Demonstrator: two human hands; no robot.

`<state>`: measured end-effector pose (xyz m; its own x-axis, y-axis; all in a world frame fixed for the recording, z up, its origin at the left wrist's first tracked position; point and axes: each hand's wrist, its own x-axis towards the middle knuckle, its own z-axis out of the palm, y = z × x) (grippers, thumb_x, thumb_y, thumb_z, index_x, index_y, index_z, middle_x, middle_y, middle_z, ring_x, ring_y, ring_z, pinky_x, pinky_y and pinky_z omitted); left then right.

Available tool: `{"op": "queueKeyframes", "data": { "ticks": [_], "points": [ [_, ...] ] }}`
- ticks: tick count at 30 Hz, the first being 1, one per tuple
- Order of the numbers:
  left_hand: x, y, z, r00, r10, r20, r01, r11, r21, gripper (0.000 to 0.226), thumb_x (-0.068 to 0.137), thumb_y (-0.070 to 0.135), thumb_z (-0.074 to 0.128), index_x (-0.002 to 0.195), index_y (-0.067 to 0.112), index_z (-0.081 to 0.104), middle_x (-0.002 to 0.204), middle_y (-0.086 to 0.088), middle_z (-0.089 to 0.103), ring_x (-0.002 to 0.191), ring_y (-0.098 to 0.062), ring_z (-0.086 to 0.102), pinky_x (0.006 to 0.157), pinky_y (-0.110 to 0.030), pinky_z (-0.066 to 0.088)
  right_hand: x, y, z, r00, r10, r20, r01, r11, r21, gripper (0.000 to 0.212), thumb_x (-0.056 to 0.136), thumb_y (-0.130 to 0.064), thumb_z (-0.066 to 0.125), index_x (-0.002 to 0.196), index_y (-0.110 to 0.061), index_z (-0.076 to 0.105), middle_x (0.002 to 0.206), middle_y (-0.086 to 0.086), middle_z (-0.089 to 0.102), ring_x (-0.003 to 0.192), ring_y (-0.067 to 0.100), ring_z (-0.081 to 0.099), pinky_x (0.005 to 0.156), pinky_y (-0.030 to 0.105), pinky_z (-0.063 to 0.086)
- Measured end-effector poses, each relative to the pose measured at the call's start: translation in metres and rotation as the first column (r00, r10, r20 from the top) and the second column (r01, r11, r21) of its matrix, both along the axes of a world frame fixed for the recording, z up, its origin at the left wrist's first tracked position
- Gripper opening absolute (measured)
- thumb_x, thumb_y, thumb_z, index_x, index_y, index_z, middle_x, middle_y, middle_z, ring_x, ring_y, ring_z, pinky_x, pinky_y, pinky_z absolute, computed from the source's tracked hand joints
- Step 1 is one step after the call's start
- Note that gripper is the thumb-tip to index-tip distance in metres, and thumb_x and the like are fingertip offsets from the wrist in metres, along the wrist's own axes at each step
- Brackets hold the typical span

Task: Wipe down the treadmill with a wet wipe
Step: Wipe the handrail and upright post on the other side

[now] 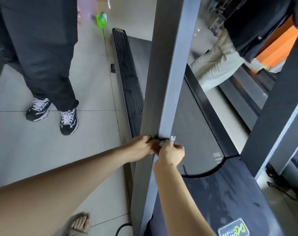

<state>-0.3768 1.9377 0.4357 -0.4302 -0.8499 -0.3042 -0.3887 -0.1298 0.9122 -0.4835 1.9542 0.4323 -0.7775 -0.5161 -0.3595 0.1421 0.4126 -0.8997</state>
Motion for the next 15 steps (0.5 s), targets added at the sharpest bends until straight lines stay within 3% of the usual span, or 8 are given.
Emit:
{"op": "queueKeyframes", "data": {
  "ticks": [3,5,7,9,11,13,15],
  "points": [
    [0.016,-0.015,0.026,0.985,0.130,-0.118,-0.122,0.990,0.070,0.033,0.109,0.027,0.046,0.095,0.003,0.064,0.093,-0.012,0.069,0.082,-0.019,0.063,0.064,-0.019,0.044,0.003,0.007,0.020,0.999,0.044,-0.032,-0.047,0.995,-0.089,0.024,0.104,-0.024,0.057,0.087,-0.007,0.053,0.063,0.005,0.069,0.061,0.030,0.070,0.066,0.043,0.062],
    [0.022,-0.031,0.050,0.962,0.205,-0.180,-0.206,0.979,0.014,0.027,0.108,0.028,0.050,0.100,0.007,0.065,0.098,-0.004,0.071,0.085,-0.015,0.066,0.069,-0.017,0.048,0.003,0.026,0.012,0.997,0.015,0.082,-0.015,1.000,0.000,0.030,0.106,-0.028,0.053,0.086,-0.005,0.051,0.059,0.012,0.067,0.053,0.032,0.068,0.065,0.045,0.061],
    [0.022,-0.051,0.066,0.973,0.162,-0.166,-0.175,0.982,-0.067,0.017,0.106,0.032,0.053,0.097,0.021,0.063,0.101,0.002,0.069,0.093,-0.015,0.066,0.082,-0.028,0.050,-0.001,0.035,0.000,0.982,-0.047,0.185,0.020,0.989,0.146,0.038,0.107,-0.028,0.051,0.084,0.002,0.057,0.059,0.017,0.069,0.056,0.035,0.070,0.074,0.049,0.062],
    [0.021,-0.061,0.072,0.992,0.085,-0.089,-0.090,0.994,-0.057,0.016,0.100,0.037,0.054,0.091,0.026,0.057,0.097,0.002,0.064,0.096,-0.017,0.062,0.089,-0.038,0.047,0.000,0.025,0.002,0.981,-0.055,0.187,0.020,0.982,0.188,0.038,0.104,-0.022,0.053,0.082,0.006,0.065,0.061,0.017,0.071,0.063,0.037,0.073,0.081,0.052,0.062],
    [0.023,-0.070,0.080,0.993,0.042,-0.110,-0.038,0.999,0.036,0.017,0.096,0.036,0.051,0.087,0.022,0.053,0.091,0.001,0.061,0.093,-0.020,0.060,0.089,-0.041,0.043,0.012,-0.012,0.041,0.980,-0.009,0.199,-0.012,0.995,0.101,0.031,0.103,-0.018,0.053,0.085,0.005,0.066,0.066,0.018,0.073,0.065,0.035,0.074,0.079,0.050,0.063],
    [0.027,-0.074,0.096,0.982,0.057,-0.180,-0.034,0.991,0.128,0.026,0.099,0.039,0.046,0.086,0.019,0.058,0.088,-0.002,0.063,0.091,-0.021,0.059,0.088,-0.041,0.042,0.026,-0.057,0.088,0.981,0.070,0.184,-0.053,0.994,-0.096,0.022,0.102,-0.018,0.056,0.093,0.001,0.063,0.075,0.016,0.075,0.070,0.032,0.075,0.074,0.045,0.064],
    [0.030,-0.080,0.114,0.957,0.164,-0.237,-0.111,0.969,0.222,0.044,0.103,0.047,0.038,0.094,0.014,0.066,0.093,-0.007,0.070,0.091,-0.022,0.064,0.094,-0.040,0.047,0.040,-0.087,0.131,0.992,0.086,0.096,-0.064,0.974,-0.218,0.012,0.099,-0.014,0.059,0.090,-0.007,0.059,0.075,0.011,0.074,0.071,0.029,0.073,0.068,0.040,0.062]
  ]
}}
